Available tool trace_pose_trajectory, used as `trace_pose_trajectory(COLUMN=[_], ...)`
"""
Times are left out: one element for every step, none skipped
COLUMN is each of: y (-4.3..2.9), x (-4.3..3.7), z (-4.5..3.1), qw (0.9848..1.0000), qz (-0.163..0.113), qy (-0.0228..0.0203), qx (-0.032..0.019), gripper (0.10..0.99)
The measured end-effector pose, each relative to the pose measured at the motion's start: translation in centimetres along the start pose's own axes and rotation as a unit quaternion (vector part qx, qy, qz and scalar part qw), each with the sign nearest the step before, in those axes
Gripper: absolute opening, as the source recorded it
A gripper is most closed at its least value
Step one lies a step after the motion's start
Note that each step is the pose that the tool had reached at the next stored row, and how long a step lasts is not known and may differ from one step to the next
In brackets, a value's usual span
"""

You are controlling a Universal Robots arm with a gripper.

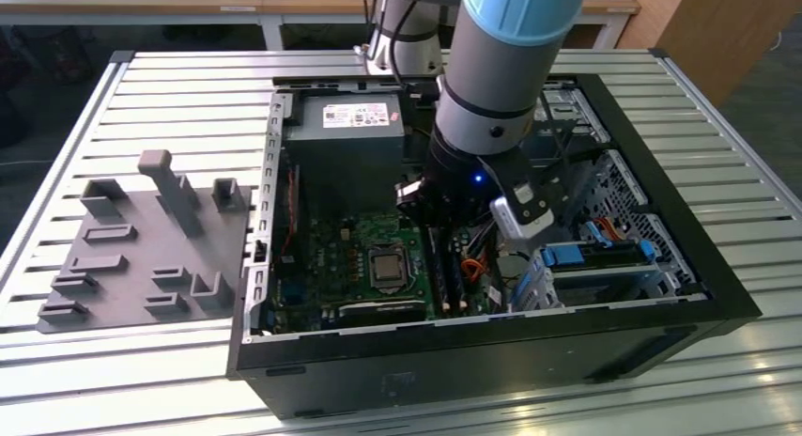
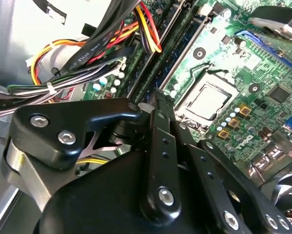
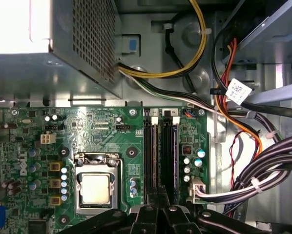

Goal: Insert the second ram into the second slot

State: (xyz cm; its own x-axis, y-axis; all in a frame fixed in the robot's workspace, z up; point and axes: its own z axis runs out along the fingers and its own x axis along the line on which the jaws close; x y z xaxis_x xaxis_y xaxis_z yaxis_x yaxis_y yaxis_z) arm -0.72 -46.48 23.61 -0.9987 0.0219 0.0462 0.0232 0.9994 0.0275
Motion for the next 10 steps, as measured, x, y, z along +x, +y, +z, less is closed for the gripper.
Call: trace_pose_trajectory(y=[0.00,0.00,0.01,0.00,0.01,0.01,0.01,0.01,0.02,0.01], x=[0.01,0.01,0.02,0.03,0.05,0.05,0.05,0.05,0.05,0.06], z=[-0.07,-0.10,-0.13,-0.19,-0.25,-0.30,-0.33,-0.36,-0.36,-0.42], qw=[1.0000,1.0000,1.0000,1.0000,1.0000,1.0000,1.0000,1.0000,1.0000,1.0000], qz=[0.000,0.000,0.000,0.000,0.000,0.000,0.000,0.000,0.000,0.000], qy=[0.0000,0.0000,0.0000,0.0000,0.0000,0.0000,0.0000,0.0000,0.0000,0.0000], qx=[-0.0004,-0.0007,-0.0009,-0.0009,-0.0012,-0.0014,-0.0016,-0.0018,-0.0019,-0.0018], gripper=[0.106,0.106,0.106,0.106,0.106,0.106,0.106,0.106,0.106,0.106])
